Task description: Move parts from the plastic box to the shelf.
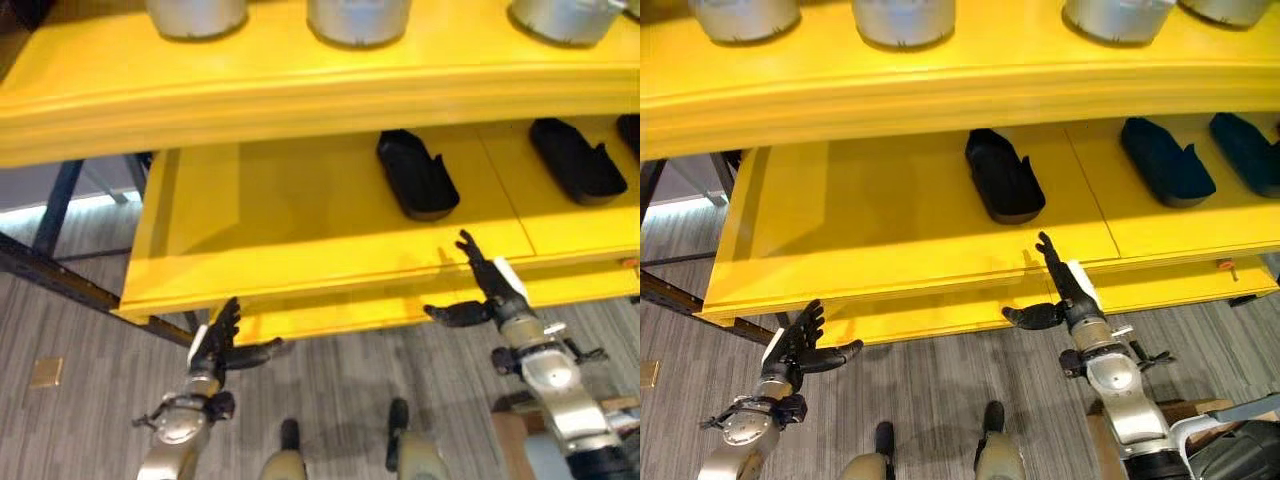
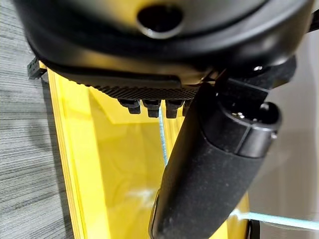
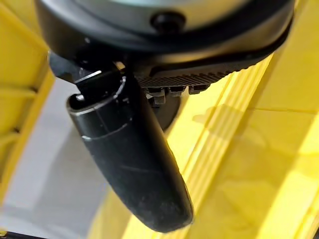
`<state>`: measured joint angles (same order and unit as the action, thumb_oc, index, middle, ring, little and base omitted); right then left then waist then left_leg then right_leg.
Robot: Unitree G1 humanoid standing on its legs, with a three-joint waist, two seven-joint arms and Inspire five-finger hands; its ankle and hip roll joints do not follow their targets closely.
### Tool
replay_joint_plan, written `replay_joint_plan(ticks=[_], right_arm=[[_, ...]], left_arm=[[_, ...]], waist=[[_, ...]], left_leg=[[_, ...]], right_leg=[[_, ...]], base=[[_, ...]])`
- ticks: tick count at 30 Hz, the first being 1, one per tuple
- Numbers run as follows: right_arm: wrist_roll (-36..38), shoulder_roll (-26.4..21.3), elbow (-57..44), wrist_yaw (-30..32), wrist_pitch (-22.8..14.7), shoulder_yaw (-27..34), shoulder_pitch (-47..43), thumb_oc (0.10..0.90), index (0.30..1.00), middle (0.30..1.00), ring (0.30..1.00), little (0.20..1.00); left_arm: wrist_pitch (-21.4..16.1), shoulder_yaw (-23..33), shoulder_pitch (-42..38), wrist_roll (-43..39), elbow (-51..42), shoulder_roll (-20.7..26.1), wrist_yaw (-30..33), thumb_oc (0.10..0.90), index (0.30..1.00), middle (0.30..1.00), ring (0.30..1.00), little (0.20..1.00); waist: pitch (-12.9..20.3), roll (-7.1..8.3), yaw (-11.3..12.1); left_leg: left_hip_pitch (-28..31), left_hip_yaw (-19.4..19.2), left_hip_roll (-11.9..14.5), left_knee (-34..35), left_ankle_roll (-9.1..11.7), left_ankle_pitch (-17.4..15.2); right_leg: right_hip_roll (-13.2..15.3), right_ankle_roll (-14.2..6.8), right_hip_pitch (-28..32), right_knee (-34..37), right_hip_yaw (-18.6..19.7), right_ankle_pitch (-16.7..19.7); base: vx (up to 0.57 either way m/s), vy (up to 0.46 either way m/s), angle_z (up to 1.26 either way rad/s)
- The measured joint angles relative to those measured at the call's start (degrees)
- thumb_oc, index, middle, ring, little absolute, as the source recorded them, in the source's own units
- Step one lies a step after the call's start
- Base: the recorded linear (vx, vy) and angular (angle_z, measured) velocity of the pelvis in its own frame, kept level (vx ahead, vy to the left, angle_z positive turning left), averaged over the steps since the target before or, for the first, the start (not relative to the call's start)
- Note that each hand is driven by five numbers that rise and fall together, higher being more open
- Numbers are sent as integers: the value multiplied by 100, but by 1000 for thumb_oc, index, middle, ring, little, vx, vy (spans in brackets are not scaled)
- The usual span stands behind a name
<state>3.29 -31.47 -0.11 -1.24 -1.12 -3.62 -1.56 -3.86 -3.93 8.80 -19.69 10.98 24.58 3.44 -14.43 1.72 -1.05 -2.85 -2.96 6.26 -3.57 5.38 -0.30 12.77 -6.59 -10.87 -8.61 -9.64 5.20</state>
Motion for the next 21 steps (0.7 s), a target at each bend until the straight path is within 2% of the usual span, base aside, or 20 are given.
replay_joint_plan(ticks=[5, 8, 11, 15, 16, 18, 19, 20, 21], right_arm=[[161, 417, -1, 40, -35, -13, 369, 900, 1000, 1000, 1000, 1000], [245, 422, -1, 37, -32, -29, 543, 900, 1000, 1000, 1000, 1000], [245, 424, -1, 36, -33, -35, 547, 900, 1000, 1000, 1000, 1000], [245, 493, -22, 42, -40, -37, 565, 900, 1000, 1000, 1000, 1000], [245, 527, -44, 42, -49, -21, 623, 900, 1000, 1000, 1000, 1000], [245, 556, -200, 48, -53, 21, 812, 900, 1000, 1000, 1000, 1000], [245, 581, -221, 48, -64, 25, 863, 900, 1000, 1000, 1000, 1000], [245, 639, -216, 46, -59, 19, 871, 900, 1000, 1000, 1000, 1000], [245, 651, -220, 46, -59, -2, 865, 900, 1000, 1000, 1000, 1000]], left_arm=[[0, 11, 248, 124, 119, -3, 3, 900, 1000, 1000, 1000, 1000], [6, 93, 363, 322, 464, 0, 19, 900, 1000, 1000, 1000, 1000], [5, 272, 418, 476, 604, 73, 103, 900, 1000, 1000, 1000, 1000], [5, 319, 351, 671, 702, 237, 150, 900, 1000, 1000, 1000, 1000], [7, 307, 258, 711, 700, 249, 147, 900, 1000, 1000, 1000, 1000], [25, 268, 98, 735, 705, 253, 191, 900, 1000, 1000, 1000, 1000], [23, 249, 98, 769, 713, 258, 256, 900, 1000, 1000, 1000, 1000], [22, 222, 32, 859, 787, 264, 322, 900, 1000, 1000, 1000, 1000], [9, 203, -54, 908, 855, 276, 350, 900, 1000, 1000, 1000, 1000]], waist=[[245, 192, -17], [309, 287, -37], [362, 432, -37], [380, 594, -50], [380, 635, -122], [381, 674, -259], [365, 648, -316], [357, 578, -355], [323, 512, -333]], left_leg=[[34, -131, -175, -14, -86, -42], [164, -279, -369, -51, -211, -112], [91, -374, -501, -274, -302, -221], [-152, -493, -580, -1010, -440, -624], [-261, -498, -634, -1250, -499, -747], [-494, -541, -755, -1619, -650, -934], [-606, -574, -769, -1749, -708, -999], [-729, -666, -727, -1803, -741, -1028], [-794, -764, -664, -1755, -854, -969]], right_leg=[[125, -103, 35, 179, 131, 148], [322, -209, 179, 348, 264, 255], [437, -200, 196, 454, 308, 273], [539, -248, 211, 475, 484, 385], [595, -280, 216, 492, 529, 432], [751, -477, 183, 521, 583, 693], [780, -469, 96, 502, 604, 938], [750, -435, -104, 556, 628, 1468], [754, -214, -204, 643, 642, 1756]], base=[[13, 132, -9], [10, 105, -14], [-1, 113, -12], [-14, 140, -14], [-27, 143, 0], [-43, 134, 2], [-37, 78, -22], [-24, 88, -40], [-25, 87, -44]])
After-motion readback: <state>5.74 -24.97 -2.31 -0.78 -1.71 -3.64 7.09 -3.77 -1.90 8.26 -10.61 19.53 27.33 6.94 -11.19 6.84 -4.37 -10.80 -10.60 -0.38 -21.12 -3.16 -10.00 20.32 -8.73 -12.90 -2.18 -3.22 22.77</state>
